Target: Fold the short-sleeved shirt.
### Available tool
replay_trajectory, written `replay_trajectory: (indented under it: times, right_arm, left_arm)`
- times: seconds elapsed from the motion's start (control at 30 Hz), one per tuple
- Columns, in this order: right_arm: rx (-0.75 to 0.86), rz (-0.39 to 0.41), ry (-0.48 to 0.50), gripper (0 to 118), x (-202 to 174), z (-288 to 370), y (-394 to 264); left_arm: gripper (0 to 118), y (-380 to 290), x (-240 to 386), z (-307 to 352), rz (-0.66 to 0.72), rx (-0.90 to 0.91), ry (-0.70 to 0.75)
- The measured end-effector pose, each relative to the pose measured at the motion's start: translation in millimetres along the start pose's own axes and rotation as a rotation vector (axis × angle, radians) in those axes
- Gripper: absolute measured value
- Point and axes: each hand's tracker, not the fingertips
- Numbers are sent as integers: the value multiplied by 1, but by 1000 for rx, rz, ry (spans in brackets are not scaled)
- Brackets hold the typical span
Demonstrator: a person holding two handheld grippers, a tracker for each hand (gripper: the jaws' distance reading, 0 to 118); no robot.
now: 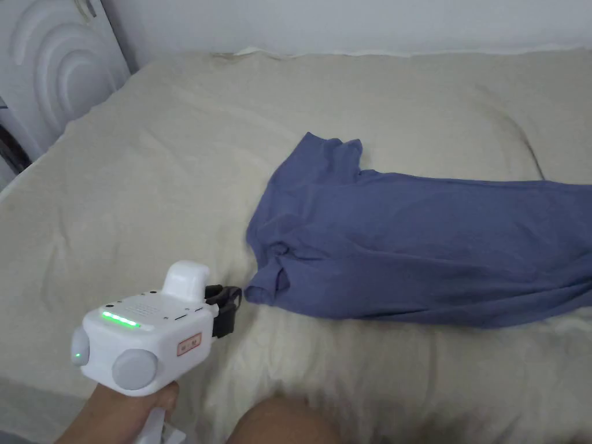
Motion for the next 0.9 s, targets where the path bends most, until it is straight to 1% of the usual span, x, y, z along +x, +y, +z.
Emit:
replay_trajectory:
  times: [0.03,0.07,0.1,0.13,0.17,0.3,0.37,0.47,0.53,0.57,0.6,0.63,0.67,0.7,0.73,0.83,0.9]
  right_arm:
    - [-3,-7,4,6,0,-1,0]
    - [-6,-12,6,6,-8,3,2]
    - [-8,-12,4,6,-11,3,3]
    - [-13,-11,2,6,-13,3,3]
    - [-16,-11,2,6,-15,3,3]
    - [-24,-24,3,6,-20,5,7]
    - [-24,-22,-1,6,-17,3,6]
    - [-28,-25,-6,6,-15,2,5]
    - [-32,-27,-9,6,-15,2,5]
    - [-34,-27,-9,6,-16,2,5]
    - [-34,-26,-10,6,-13,1,4]
    - [-36,-24,-10,6,-14,1,4]
    - [-37,-25,-9,6,-13,1,3]
    - [-37,-27,-9,6,-13,1,4]
    - [-39,-32,-11,6,-13,0,2]
    - [-41,-35,-8,6,-15,0,2]
    - [-43,-38,-7,6,-7,-4,-2]
  left_arm:
    - [9,0,0,-3,-1,9,-10]
    - [21,1,0,-6,-3,10,-27]
    - [40,3,1,-10,-5,7,-29]
    - [65,4,1,-14,-5,4,-32]
    - [69,5,1,-19,-1,1,-50]
    - [70,10,10,-39,-32,-25,-42]
    - [70,13,10,-48,3,-36,-77]
    - [70,15,13,-62,10,-68,-58]
    - [69,15,11,-64,75,-68,-85]
    - [67,16,10,-64,82,-75,-89]
    - [64,15,9,-66,85,-82,-83]
    - [50,14,8,-67,86,-89,-84]
    - [29,14,7,-68,84,-92,-90]
    - [22,13,9,-69,79,-93,-86]
    - [21,13,10,-68,65,-94,-66]
    - [17,9,6,-71,79,-99,-79]
    - [16,11,7,-70,75,-99,-79]
